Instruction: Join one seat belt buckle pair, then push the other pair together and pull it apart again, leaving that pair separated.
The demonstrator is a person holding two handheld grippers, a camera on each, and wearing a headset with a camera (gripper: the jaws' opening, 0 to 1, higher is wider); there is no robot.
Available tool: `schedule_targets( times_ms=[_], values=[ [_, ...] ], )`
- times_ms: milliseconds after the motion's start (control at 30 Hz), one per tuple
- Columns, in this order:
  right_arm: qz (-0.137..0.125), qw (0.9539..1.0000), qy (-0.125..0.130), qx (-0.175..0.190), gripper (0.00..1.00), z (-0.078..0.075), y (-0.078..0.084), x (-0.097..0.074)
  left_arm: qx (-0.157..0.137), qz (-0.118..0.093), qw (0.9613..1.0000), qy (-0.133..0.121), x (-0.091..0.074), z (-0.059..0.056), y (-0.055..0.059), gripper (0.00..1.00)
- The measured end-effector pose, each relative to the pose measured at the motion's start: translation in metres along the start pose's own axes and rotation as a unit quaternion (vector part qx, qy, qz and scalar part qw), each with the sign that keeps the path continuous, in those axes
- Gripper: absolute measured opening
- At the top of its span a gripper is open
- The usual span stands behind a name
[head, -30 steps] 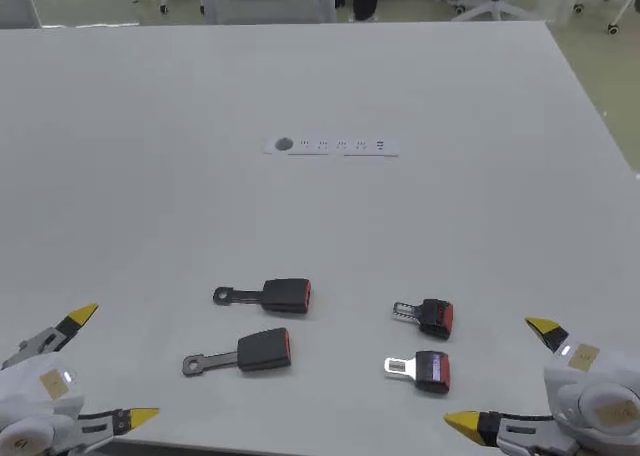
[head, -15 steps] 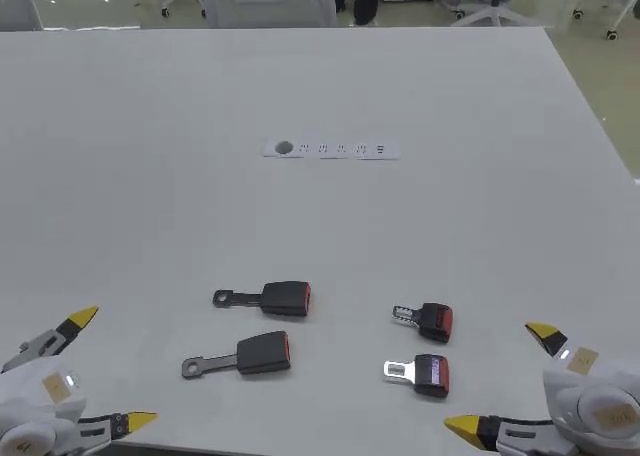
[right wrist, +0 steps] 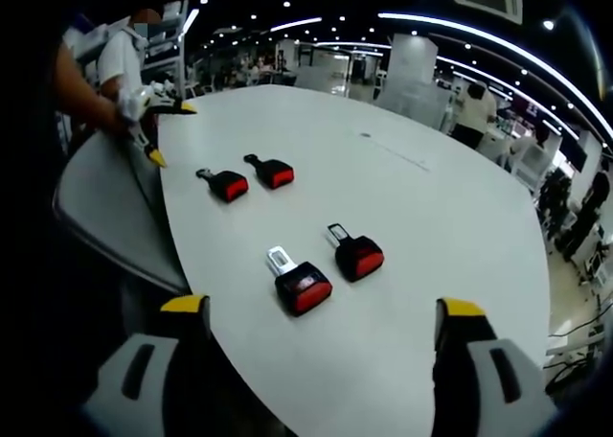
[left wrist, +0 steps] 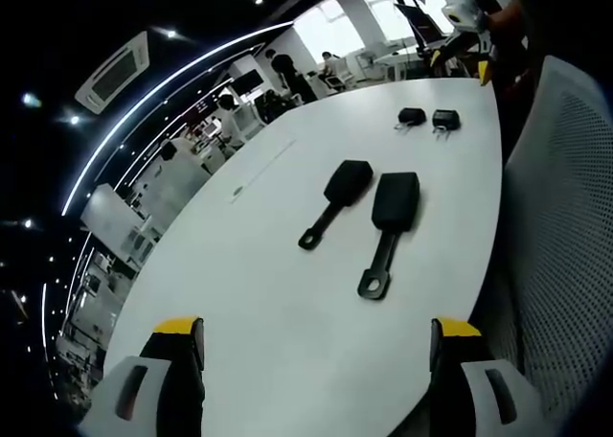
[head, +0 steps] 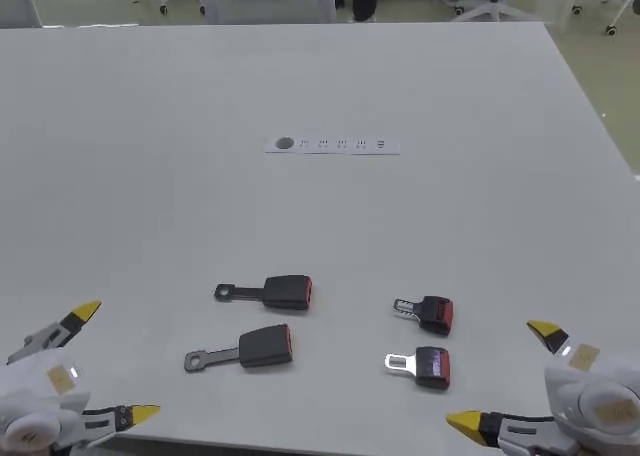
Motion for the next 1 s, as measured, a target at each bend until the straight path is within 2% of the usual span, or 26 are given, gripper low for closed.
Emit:
schedule_targets(
  times_ms=[367,733,933,1000],
  values=[
    [0.001,1.0000,0.007,0.003,0.99,0.005,-0.002,-0.003,0.005,-0.007,1.0000,-0.004,-0.002,0.000,-0.003,1.00],
    [0.005,0.9999,0.011,0.003,0.98,0.011,-0.006,-0.006,0.003,-0.010,0.9999,0.003,-0.002,-0.003,-0.004,1.00],
    [0.003,0.9999,0.011,0.001,0.98,0.014,-0.008,-0.011,0.000,-0.005,1.0000,0.009,-0.001,-0.003,-0.004,1.00],
    [0.002,0.9999,0.014,0.003,0.98,0.012,-0.006,-0.013,-0.002,-0.002,1.0000,0.002,-0.001,-0.001,-0.002,1.00]
  ],
)
Point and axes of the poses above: the centre of the closed fingertips' face, and the gripper's own axes: x roughly forward along the fingers, z roughly to its left, y roughly out of its underside, the point moved 10 cm from there along -x, roughly backward along the fingers, and after that the axes turned 9 degrees about -x, right-handed, at the moved point
